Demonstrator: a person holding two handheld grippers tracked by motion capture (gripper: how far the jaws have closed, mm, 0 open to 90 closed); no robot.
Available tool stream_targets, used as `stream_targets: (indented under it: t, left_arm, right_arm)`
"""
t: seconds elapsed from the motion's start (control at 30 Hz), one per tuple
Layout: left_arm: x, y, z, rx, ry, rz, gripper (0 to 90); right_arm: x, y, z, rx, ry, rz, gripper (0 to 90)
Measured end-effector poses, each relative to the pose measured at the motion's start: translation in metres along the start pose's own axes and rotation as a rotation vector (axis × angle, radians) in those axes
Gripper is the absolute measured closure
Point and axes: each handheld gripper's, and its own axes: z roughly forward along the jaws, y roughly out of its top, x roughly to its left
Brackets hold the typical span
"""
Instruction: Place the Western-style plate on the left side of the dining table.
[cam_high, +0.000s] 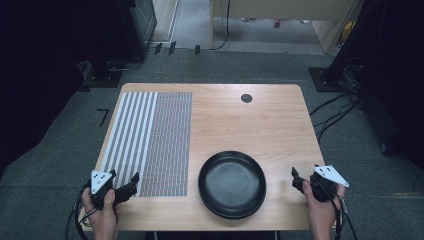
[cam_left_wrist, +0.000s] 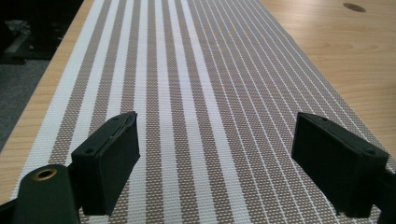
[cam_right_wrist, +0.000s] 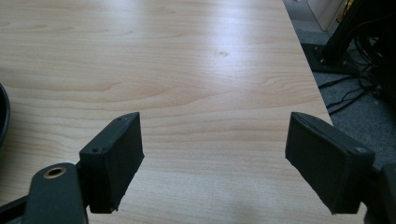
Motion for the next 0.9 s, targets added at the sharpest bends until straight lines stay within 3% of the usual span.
stream_targets:
  t: [0.2,0.23,0.43,0.9]
  left_arm:
    - [-0.007,0.001,0.000,-0.002,-0.022,0.011,15.0]
    - [-0.011,0.001,0.000,-0.002,-0.021,0.031,15.0]
    - [-0.023,0.002,0.002,0.000,-0.049,0.054,15.0]
    - [-0.046,0.001,0.007,0.010,-0.103,0.093,15.0]
  right_arm:
    - [0.004,0.001,-0.007,-0.044,0.014,0.009,20.0]
    - [0.006,0.002,-0.010,-0.065,0.012,0.010,20.4]
    - [0.014,0.004,-0.017,-0.119,0.022,-0.007,21.5]
    - [0.025,0.005,-0.022,-0.155,0.073,-0.007,23.9]
